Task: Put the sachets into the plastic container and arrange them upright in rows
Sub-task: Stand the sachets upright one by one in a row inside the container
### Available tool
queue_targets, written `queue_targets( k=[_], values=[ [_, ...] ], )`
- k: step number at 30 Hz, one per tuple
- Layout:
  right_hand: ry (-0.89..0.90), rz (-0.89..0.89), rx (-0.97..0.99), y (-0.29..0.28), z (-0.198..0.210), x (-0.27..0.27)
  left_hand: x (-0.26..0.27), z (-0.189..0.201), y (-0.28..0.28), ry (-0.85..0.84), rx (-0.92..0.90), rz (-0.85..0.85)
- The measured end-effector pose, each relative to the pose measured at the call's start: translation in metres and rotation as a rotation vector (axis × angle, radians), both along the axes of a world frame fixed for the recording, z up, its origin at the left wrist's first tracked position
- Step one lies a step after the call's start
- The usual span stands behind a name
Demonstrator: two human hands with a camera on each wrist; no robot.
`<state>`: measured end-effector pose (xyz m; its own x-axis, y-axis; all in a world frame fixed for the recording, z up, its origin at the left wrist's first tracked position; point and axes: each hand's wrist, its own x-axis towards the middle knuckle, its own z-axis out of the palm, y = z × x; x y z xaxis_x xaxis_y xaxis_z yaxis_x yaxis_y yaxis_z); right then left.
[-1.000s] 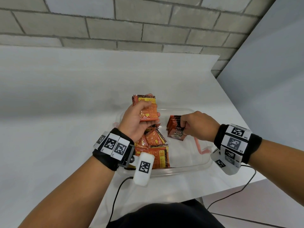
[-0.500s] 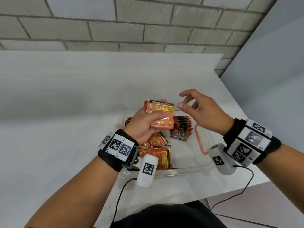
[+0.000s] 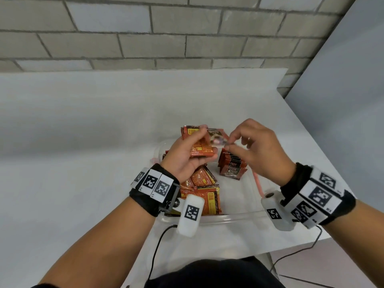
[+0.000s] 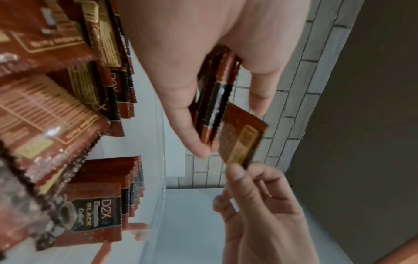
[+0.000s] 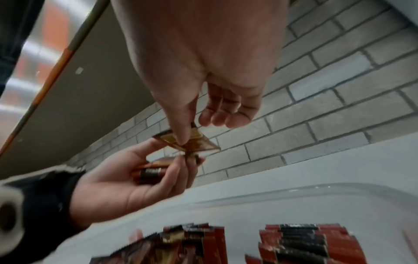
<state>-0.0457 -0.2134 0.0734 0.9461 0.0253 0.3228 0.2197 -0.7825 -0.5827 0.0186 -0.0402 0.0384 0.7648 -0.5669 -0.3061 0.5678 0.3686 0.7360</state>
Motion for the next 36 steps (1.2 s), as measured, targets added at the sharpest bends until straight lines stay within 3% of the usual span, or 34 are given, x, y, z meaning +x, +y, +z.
queue_targets(
  k=[4,7,10,14,17,23,36],
  values=[
    [0.111,0.118,-0.077,-0.001,-0.011,-0.005,0.0,-0.001,-0.003,-0.042,-0.013,0.04],
    [0.029,0.027,-0.019,-0.006,-0.004,-0.003,-0.001,-0.001,-0.004,-0.081,0.006,0.013],
    [0.02,-0.058,-0.08,-0.008,0.005,0.002,-0.003,-0.001,-0.006,-0.134,0.034,-0.065],
    [0.273,-0.03,-0.065,-0.009,0.016,0.009,-0.009,0.002,-0.011,-0.228,0.098,-0.147],
    [0.402,-0.04,0.018,-0.019,0.019,0.009,-0.005,0.004,-0.008,-0.227,0.114,-0.072],
    [0.657,-0.086,-0.297,-0.029,-0.004,0.003,0.007,-0.004,0.007,-0.138,0.117,0.093],
    [0.726,-0.117,-0.59,-0.015,-0.025,0.014,0.003,-0.009,0.017,-0.09,0.117,0.12]
  ],
)
